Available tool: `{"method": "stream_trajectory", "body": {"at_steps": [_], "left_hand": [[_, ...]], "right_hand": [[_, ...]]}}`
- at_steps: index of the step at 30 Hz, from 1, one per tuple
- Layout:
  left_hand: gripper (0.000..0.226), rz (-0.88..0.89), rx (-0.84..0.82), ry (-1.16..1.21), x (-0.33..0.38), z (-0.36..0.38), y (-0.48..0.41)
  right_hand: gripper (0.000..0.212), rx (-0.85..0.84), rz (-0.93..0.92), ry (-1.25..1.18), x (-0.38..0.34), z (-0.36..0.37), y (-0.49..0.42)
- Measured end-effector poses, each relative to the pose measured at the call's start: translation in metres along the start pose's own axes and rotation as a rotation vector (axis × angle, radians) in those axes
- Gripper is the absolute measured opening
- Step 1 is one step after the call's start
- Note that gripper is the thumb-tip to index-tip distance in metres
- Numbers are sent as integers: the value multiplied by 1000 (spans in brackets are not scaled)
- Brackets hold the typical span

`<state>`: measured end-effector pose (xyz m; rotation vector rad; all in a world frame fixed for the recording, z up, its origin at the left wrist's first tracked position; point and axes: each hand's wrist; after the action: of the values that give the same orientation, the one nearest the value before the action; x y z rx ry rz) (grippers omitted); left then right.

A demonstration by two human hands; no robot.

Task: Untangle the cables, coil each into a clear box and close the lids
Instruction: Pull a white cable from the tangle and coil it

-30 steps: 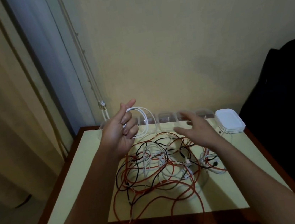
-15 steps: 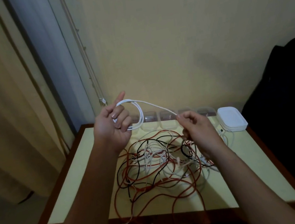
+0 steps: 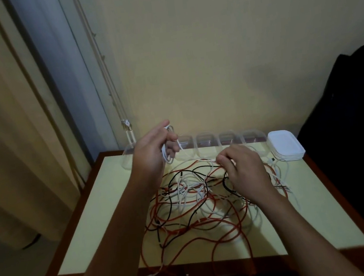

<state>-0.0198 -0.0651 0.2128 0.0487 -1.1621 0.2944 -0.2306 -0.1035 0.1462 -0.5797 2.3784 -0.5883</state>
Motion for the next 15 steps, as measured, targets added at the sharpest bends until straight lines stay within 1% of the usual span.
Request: {"method": "stream_trajectory", "body": {"at_steps": [3, 6, 8, 11, 12, 13, 15], "left_hand": [[42, 30, -60, -221, -8, 6, 3], [42, 45, -137, -414, -18, 21, 12], [40, 9, -184, -467, -26, 30, 15], [31, -52, -168, -542, -33, 36, 13], [29, -83, -174, -518, -35, 36, 13], [29, -137, -186, -441, -34, 37, 13], [30, -266, -210, -224, -32, 38, 13]], "right_hand": [[31, -5, -106, -64, -13, -2, -1], [29, 40, -91, -142, -25, -7, -5], [27, 72, -71, -172, -30, -11, -9], [25, 72, -25, -272, -35, -18, -12], [25, 69, 4, -295, -36, -19, -11], [26, 73, 39, -315, -36, -19, -10], [26, 95, 142, -361, -34, -18, -8]]}}
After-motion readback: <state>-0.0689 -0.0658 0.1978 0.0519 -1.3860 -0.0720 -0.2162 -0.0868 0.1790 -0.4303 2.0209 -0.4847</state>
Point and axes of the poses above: each hand's wrist, its own y-axis away from the middle knuckle, its own z-axis out of the palm, x = y × z, and after that the axes turned 2 degrees about y, right-handed
